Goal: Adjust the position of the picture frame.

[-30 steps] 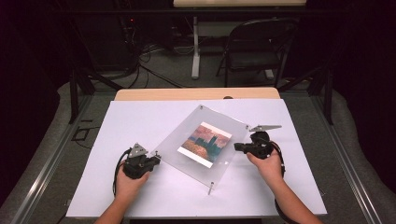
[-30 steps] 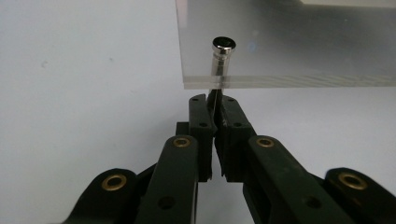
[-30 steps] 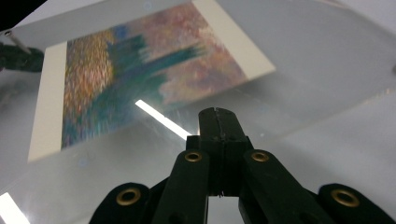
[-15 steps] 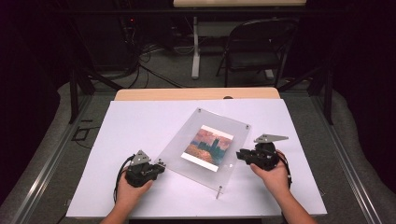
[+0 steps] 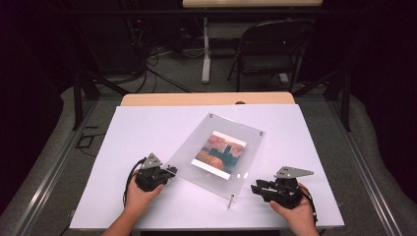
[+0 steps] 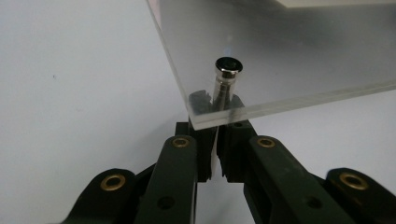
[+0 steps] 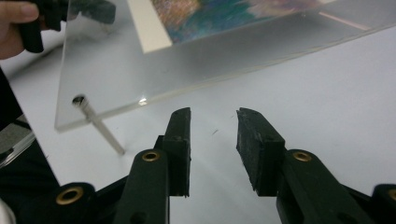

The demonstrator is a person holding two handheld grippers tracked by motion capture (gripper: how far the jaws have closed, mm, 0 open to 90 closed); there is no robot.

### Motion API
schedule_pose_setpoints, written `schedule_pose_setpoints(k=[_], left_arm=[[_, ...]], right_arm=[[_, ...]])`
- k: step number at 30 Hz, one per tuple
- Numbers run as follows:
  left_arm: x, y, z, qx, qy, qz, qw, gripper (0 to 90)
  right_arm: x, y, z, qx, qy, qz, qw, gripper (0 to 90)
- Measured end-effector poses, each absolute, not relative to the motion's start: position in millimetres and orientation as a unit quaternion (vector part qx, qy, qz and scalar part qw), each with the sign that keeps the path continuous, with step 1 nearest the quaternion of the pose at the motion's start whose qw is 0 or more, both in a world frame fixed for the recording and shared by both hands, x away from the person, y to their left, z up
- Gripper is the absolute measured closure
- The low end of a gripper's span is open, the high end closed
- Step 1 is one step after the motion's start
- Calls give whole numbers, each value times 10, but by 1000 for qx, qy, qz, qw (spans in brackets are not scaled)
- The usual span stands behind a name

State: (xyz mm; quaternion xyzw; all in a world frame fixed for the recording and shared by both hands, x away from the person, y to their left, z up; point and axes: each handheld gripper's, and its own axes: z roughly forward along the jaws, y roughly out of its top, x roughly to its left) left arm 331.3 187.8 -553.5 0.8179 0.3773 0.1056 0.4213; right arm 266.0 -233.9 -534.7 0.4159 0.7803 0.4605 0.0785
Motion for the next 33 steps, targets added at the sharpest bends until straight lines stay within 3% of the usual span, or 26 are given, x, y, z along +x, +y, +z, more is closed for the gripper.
schedule_pose_setpoints(k=[13,19,26,33], left_arm=[[3429,1711,-5351,800,378,89,458,847],[3437,1574,-5325,801,368,79,465,847],[3399,1538,-5352,804,366,70,463,846],[3356,1534,-5361,805,360,68,466,848]], right_arm=[[2517,-2148,-5391,357,801,480,25,667],[2507,-2100,-5406,364,795,484,33,656],[2537,-2093,-5417,376,794,474,54,833],[2525,-2100,-5398,369,802,466,63,853]])
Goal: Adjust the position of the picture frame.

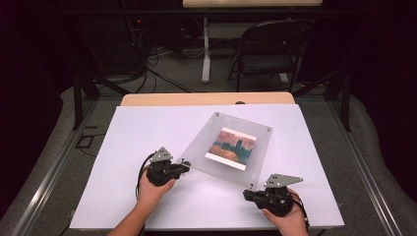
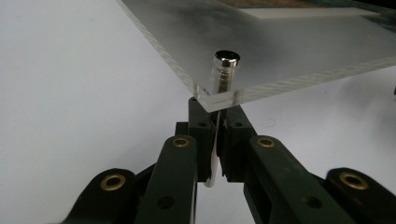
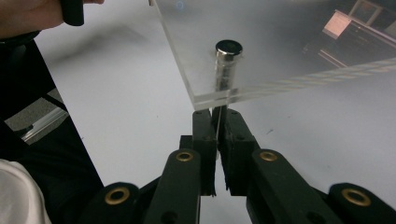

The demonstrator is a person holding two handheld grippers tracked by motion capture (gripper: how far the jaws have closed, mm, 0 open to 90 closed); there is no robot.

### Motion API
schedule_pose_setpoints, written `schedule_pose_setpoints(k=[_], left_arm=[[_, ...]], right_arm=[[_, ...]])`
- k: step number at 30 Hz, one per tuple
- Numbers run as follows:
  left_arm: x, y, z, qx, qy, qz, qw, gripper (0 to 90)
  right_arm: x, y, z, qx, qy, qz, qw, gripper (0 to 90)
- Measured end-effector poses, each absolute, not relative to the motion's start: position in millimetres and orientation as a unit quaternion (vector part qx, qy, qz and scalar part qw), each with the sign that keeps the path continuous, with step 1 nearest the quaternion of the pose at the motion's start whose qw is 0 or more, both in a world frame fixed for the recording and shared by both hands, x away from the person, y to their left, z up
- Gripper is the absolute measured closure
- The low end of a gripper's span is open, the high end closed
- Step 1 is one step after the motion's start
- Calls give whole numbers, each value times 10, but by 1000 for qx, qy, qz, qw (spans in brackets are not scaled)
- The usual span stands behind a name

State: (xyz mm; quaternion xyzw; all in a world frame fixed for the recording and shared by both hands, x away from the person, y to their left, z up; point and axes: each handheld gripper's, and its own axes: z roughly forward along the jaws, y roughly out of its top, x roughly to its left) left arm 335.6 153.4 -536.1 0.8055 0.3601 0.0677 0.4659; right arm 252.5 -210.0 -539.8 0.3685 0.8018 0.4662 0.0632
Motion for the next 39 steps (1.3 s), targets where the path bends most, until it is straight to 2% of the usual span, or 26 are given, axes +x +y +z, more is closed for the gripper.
schedule_pose_setpoints(k=[7,24,35,39], left_arm=[[3248,1564,-5349,807,354,61,469,849],[3045,1706,-5384,788,388,66,474,848],[2979,1760,-5400,784,402,77,467,812],[2926,1764,-5396,787,402,94,459,829]], right_arm=[[2585,-2149,-5395,382,795,466,72,854],[3030,-2083,-5412,401,780,474,76,852],[3036,-2037,-5406,401,776,482,69,852],[3036,-2039,-5405,402,778,479,68,851]])
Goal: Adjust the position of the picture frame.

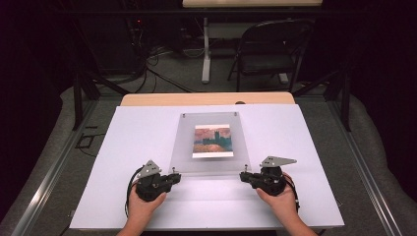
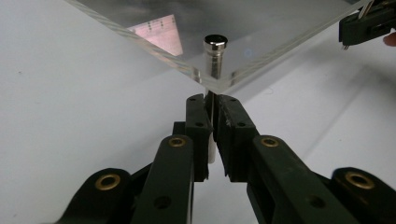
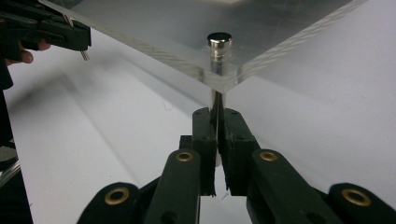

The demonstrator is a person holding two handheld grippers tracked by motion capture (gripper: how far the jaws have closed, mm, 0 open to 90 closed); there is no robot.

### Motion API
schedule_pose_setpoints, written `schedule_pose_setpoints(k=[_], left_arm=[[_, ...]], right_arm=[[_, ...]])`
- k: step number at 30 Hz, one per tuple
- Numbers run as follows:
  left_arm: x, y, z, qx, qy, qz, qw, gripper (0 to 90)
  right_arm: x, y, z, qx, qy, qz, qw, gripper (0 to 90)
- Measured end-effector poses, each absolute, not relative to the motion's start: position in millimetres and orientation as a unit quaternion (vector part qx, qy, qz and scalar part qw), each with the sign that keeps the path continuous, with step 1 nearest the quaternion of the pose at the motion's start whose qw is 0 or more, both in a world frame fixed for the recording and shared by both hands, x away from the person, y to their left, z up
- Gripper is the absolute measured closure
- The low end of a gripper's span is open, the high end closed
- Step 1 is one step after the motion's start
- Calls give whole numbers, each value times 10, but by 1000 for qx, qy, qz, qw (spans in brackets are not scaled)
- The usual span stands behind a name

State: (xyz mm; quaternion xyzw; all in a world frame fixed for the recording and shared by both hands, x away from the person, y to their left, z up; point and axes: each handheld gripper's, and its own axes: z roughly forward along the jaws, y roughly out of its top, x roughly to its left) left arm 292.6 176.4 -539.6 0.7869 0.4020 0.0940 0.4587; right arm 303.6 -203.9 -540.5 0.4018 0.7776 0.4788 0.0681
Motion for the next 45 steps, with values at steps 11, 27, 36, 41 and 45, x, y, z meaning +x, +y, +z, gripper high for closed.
schedule_pose_setpoints(k=[11,27,36,41,45], left_arm=[[3038,1760,-5376,778,405,87,471,851],[3427,1742,-5417,773,429,94,458,852],[3467,1711,-5462,775,431,94,453,852],[3457,1698,-5488,778,429,93,449,852],[3460,1697,-5520,781,427,91,447,851]], right_arm=[[3149,-2059,-5399,410,773,478,77,851],[3486,-1961,-5429,431,773,457,92,851],[3536,-1973,-5483,439,767,457,96,850],[3529,-1980,-5522,442,767,456,97,848],[3526,-1981,-5543,441,768,454,97,847]])
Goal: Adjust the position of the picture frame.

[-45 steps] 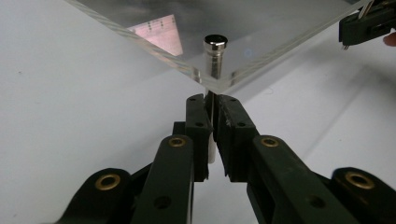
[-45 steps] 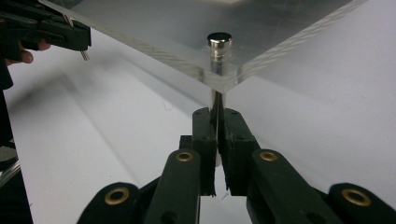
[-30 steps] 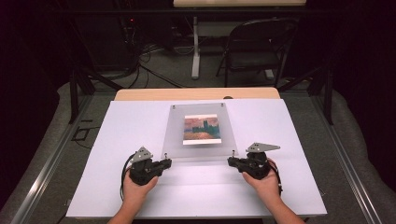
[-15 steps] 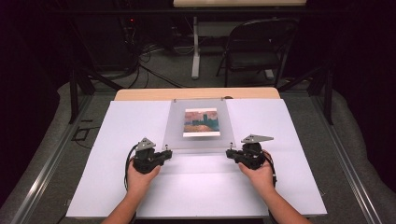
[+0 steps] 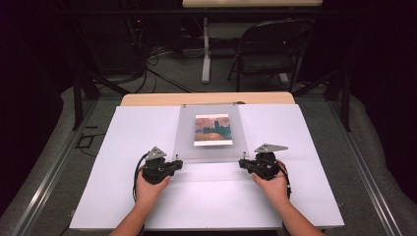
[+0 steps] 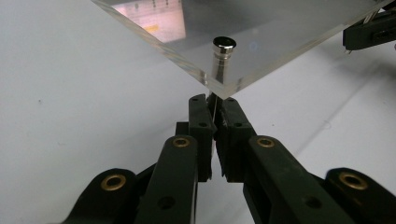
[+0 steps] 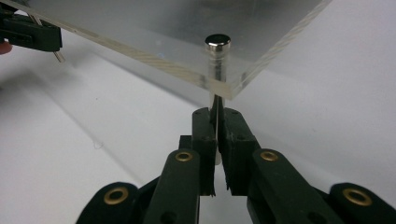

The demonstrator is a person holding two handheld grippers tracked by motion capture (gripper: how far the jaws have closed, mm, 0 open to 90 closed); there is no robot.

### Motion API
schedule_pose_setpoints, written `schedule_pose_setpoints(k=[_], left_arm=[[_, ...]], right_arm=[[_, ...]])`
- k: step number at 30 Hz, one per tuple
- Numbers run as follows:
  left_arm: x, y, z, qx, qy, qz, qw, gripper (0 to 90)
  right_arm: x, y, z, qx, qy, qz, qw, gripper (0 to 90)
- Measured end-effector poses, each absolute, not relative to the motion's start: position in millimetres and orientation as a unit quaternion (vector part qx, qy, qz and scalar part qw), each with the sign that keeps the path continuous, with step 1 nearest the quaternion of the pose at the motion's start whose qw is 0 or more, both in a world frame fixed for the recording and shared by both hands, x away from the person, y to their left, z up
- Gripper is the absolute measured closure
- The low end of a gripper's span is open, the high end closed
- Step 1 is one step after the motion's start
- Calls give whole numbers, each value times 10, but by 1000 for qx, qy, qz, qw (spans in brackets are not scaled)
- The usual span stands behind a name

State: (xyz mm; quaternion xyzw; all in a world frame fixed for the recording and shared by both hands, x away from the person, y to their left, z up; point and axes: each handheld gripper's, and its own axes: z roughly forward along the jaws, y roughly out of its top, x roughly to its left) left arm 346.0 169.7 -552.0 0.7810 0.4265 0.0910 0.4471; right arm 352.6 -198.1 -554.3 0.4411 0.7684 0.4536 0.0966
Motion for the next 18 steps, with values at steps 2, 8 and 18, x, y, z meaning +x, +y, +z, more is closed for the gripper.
schedule_pose_setpoints(k=[2,8,18], left_arm=[[3458,1693,-5535,782,428,90,444,851],[3454,1683,-5565,788,425,89,437,851],[3450,1668,-5604,795,422,87,426,850]], right_arm=[[3528,-1982,-5562,439,772,449,98,847],[3523,-1975,-5598,441,774,444,96,846],[3516,-1972,-5662,442,780,433,96,846]])
